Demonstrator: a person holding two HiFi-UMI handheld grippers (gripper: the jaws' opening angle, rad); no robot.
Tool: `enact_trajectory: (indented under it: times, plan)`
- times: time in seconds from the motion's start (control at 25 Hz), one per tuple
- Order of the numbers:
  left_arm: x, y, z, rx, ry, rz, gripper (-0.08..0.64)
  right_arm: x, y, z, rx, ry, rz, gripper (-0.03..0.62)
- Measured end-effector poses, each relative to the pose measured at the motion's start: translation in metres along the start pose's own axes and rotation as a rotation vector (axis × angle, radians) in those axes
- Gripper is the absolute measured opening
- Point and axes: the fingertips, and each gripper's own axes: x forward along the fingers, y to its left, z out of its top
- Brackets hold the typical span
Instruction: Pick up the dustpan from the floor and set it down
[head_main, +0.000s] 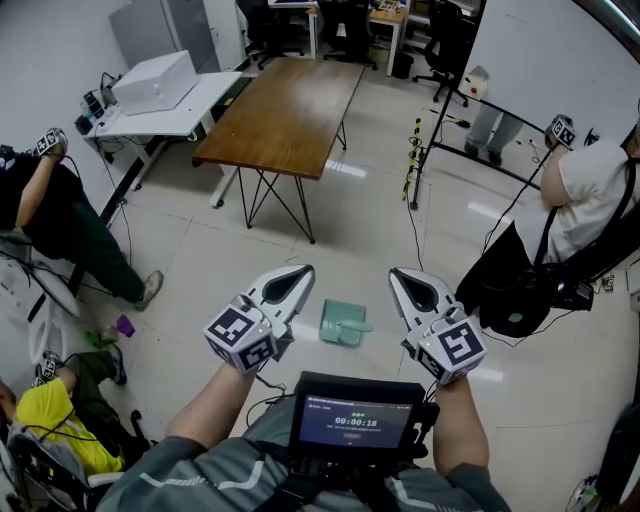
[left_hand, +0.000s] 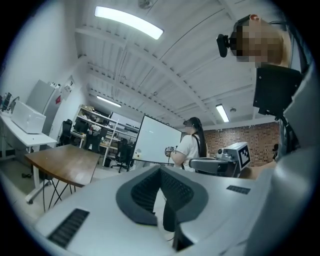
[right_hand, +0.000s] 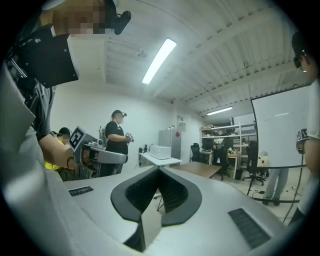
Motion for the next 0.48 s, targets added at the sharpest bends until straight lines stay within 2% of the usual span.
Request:
enact_trajectory:
  times: [0.2, 0.48]
  plan:
    - [0.004, -0.028, 0.011, 0.015, -0.014, -0.022, 0.018, -0.022, -0.006, 0.014, 0.012, -0.011, -0.038, 0.017]
    - [0.007, -0.028, 0.022, 0.017, -0.038, 0.029, 0.018, -0.026, -0.014, 0.029, 0.018, -0.015, -0.052, 0.016]
